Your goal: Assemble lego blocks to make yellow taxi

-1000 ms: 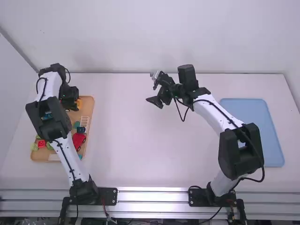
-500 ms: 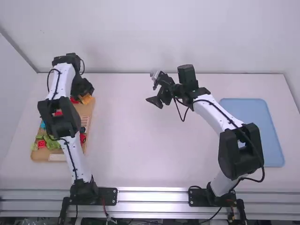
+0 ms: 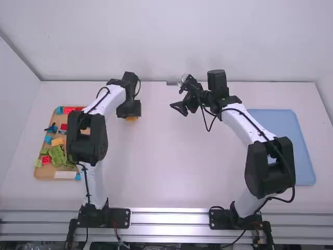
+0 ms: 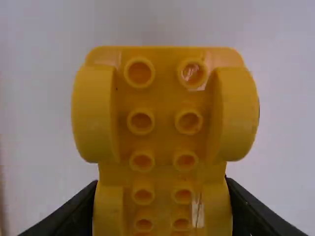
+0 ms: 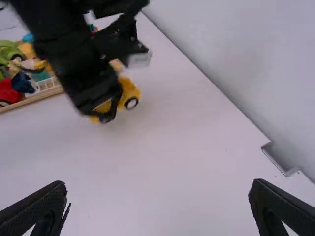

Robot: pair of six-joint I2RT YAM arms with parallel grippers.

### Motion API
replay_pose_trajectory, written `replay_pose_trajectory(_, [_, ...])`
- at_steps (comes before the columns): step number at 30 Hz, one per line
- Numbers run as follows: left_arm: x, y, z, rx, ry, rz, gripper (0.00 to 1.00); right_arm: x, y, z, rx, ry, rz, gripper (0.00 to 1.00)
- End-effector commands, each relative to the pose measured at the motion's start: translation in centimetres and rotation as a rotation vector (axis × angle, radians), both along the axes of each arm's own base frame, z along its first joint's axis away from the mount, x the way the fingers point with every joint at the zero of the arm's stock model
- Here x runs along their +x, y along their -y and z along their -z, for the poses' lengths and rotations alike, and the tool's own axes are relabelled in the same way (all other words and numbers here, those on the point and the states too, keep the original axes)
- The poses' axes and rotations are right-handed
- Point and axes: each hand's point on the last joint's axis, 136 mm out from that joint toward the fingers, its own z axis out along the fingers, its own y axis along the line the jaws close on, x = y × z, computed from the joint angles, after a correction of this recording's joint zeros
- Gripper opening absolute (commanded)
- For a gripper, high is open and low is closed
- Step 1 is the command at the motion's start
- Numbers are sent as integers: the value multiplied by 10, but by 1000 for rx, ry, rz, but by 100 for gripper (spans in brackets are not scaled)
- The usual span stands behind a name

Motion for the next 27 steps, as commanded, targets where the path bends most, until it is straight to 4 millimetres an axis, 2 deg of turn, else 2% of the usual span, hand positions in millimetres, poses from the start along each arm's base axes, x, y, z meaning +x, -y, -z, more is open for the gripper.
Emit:
replay_pose_trajectory(1, [-33,48,-24,-105,41,516,2,6,8,-12,20,6,11,99])
replay_pose_trajectory(3, [-59,71,-17,-156,30,759,4,0,16,-19,47,-11,-4,99])
replay_pose_trajectory(4, [-59,71,-17,-156,30,759,4,0,16,-19,47,-11,-4,99])
replay_pose_trajectory(5, [-70,81,-10,-172,21,864,6,-5,21,-26,69,-22,-23,98])
replay_pose_trajectory(8, [-83,87,6,-156,8,973,7,-13,35,-33,85,-54,-11,98])
replay_pose_trajectory(10, [-90,91,17,-148,15,1075,25,-20,48,-38,73,-73,9,99])
replay_pose_trajectory(11, [-91,91,19,-148,17,1090,28,-21,49,-38,72,-73,8,99])
replay_pose_trajectory(12, [-96,95,25,-144,25,1157,40,-30,53,-42,58,-65,-10,98])
replay_pose_trajectory(13, [-100,97,29,-137,27,1211,42,-37,56,-44,46,-54,-30,99])
replay_pose_trajectory(15, [-108,100,34,-130,22,1296,41,-50,60,-49,33,-41,-62,99])
replay_pose_trajectory(17, [-114,106,37,-115,21,1363,33,-64,64,-55,15,-32,-81,99])
replay_pose_trajectory(20, [-123,117,41,-94,14,1447,28,-81,64,-58,-8,-31,-112,99])
replay_pose_trajectory(23, [-121,122,50,-41,12,1470,30,-90,57,-55,-21,-36,-151,99])
replay_pose_trajectory(27, [-124,120,61,21,-6,1492,38,-96,52,-52,-24,-56,-170,98])
